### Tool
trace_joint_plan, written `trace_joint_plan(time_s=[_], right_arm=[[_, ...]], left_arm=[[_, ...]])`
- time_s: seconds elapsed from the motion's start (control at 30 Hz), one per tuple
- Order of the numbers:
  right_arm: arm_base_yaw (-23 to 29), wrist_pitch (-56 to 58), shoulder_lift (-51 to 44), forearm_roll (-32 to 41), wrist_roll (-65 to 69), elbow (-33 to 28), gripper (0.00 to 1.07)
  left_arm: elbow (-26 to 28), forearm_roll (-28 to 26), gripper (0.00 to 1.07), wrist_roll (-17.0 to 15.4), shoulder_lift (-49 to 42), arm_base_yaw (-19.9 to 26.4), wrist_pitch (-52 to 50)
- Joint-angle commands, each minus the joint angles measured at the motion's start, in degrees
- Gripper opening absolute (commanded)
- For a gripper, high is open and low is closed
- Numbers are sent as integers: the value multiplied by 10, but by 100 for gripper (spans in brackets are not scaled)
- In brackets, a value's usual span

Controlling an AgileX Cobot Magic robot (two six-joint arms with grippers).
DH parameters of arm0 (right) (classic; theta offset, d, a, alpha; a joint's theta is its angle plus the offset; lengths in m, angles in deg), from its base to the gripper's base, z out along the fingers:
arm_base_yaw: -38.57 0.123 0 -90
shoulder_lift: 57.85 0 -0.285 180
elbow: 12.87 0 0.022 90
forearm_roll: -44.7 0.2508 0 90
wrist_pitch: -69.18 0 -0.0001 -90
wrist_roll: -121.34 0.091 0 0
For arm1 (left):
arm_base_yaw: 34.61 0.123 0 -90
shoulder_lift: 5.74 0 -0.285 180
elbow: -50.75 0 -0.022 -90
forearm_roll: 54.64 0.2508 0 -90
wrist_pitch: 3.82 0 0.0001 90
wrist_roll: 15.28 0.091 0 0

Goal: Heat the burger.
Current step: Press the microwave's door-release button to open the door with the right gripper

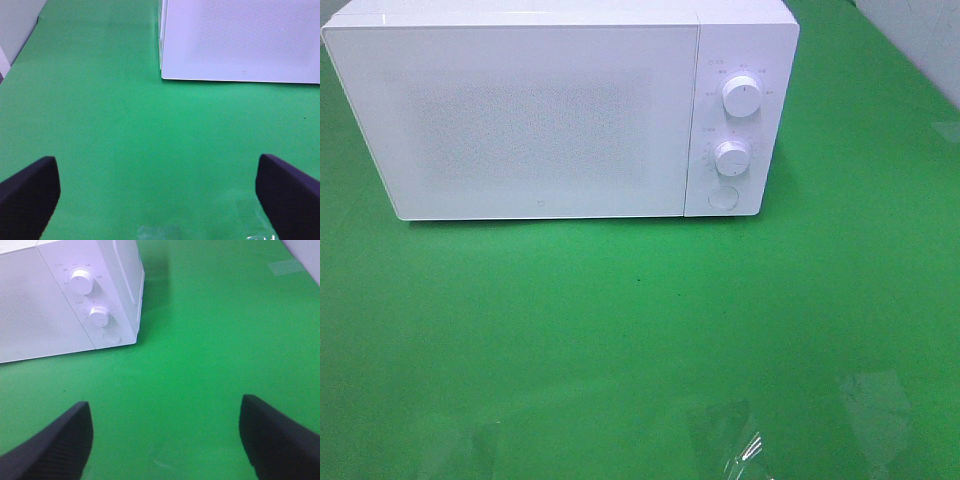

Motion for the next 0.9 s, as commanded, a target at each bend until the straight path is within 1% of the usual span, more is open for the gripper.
trace_joint_plan(time_s=[0.03,0.1,0.13,0.17,0.2,0.23,0.27,0.3,0.33,0.37,0.4,0.47,0.57,0.6,0.63,0.67,0.7,0.77,0.8,0.83,0.87,0.9], right_arm=[[-4,-34,33,-4,-7,3,76],[-4,-76,74,-4,-7,1,76],[-4,-76,74,-4,-7,1,76],[-4,-105,100,-4,-6,-3,76],[-4,-105,100,-4,-6,-3,76],[-4,-137,124,-4,-6,-9,76],[-4,-137,124,-4,-6,-9,76],[-4,-164,148,-4,-6,-13,76],[-4,-164,148,-4,-6,-13,76],[-4,-194,175,0,-6,-18,76],[-4,-194,175,0,-6,-18,76],[-4,-254,228,-4,8,-26,76],[-4,-268,242,-4,15,-28,76],[-4,-297,265,-4,22,-33,76],[-4,-297,265,-4,22,-33,76],[-4,-342,289,-4,23,-43,76],[-4,-342,289,-4,23,-43,76],[-4,-460,340,-4,23,-73,76],[-4,-460,340,-4,23,-73,76],[-4,-521,364,-4,23,-89,76],[-4,-521,364,-4,23,-89,76],[-3,-579,388,-4,23,-104,76]], left_arm=[[-1,-2,99,-2,-8,2,-3],[-1,-2,99,-2,-8,2,-3],[-1,-2,99,-2,-8,2,-3],[-1,-2,99,-2,-8,2,-3],[-1,-2,99,-2,-8,2,-3],[-1,-2,99,-2,-8,2,-3],[-1,-2,99,-2,-8,2,-3],[-1,-2,99,-2,-8,2,-3],[-1,-2,99,-2,-8,2,-3],[-1,-2,99,-2,-8,2,-3],[-1,-2,99,-2,-8,2,-3],[-1,-2,99,-2,-8,2,-3],[-1,-2,99,-2,-8,2,-3],[-1,-2,99,-2,-8,2,-3],[-1,-2,99,-2,-8,2,-3],[-1,-2,99,-2,-8,2,-3],[-1,-2,99,-2,-8,2,-3],[-1,-2,99,-2,-8,2,-3],[-1,-2,99,-2,-8,2,-3],[-1,-2,99,-2,-8,2,-3],[-1,-2,99,-2,-8,2,-3],[-1,-2,99,-2,-8,2,-3]])
